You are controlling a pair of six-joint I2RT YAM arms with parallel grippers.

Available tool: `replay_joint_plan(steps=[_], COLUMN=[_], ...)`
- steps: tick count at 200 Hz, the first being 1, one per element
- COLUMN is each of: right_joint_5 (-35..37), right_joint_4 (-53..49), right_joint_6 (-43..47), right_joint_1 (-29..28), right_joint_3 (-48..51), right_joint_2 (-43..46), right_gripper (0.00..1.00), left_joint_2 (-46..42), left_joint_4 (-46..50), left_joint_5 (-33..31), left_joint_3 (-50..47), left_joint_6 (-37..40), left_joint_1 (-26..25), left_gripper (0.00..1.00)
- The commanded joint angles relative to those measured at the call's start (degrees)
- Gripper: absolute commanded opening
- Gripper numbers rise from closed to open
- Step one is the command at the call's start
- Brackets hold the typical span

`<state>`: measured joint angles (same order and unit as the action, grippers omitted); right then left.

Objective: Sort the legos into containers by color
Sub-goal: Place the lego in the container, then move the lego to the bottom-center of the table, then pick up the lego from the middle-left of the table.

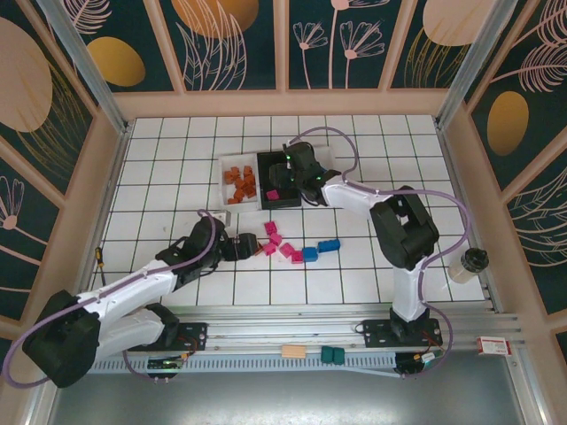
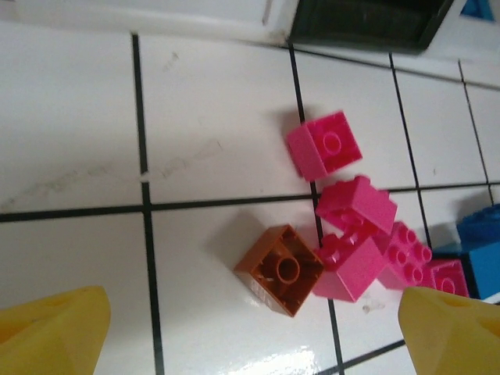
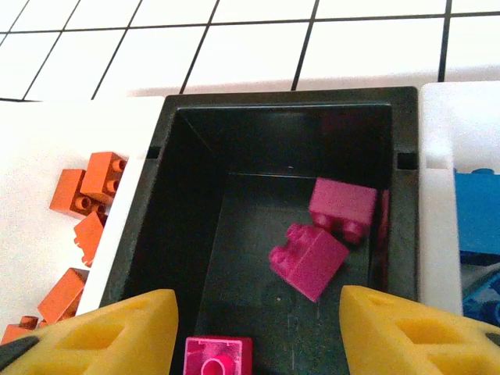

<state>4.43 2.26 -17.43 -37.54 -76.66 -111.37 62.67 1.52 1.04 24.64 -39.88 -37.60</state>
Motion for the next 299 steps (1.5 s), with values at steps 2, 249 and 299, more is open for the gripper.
replay_joint_plan(steps=[2,249,299], right_joint_5=[-0.21,0.62,0.91], right_joint_4=[1.19,5.12,5.03], right_joint_6=[-0.15,-2.23,-2.36], right_joint_1=[-0.23,0.41,0.77], right_joint_3=[3.32,18.98,20.54], right_joint_2=[5.76,21.32,22.51], right_gripper=[0.58,0.59,0.58], left_joint_2=[2.83,9.56,19.36], left_joint_4=[-1.66,0.24,-3.24], left_joint_5=[-0.89,-8.92,-9.3], left_joint_3=[1.57,7.81,8.8], left_joint_6=[1.1,-1.29,-0.53], left_joint_1=[-1.91,-2.38,-2.4], left_gripper=[0.94,0.82,0.7])
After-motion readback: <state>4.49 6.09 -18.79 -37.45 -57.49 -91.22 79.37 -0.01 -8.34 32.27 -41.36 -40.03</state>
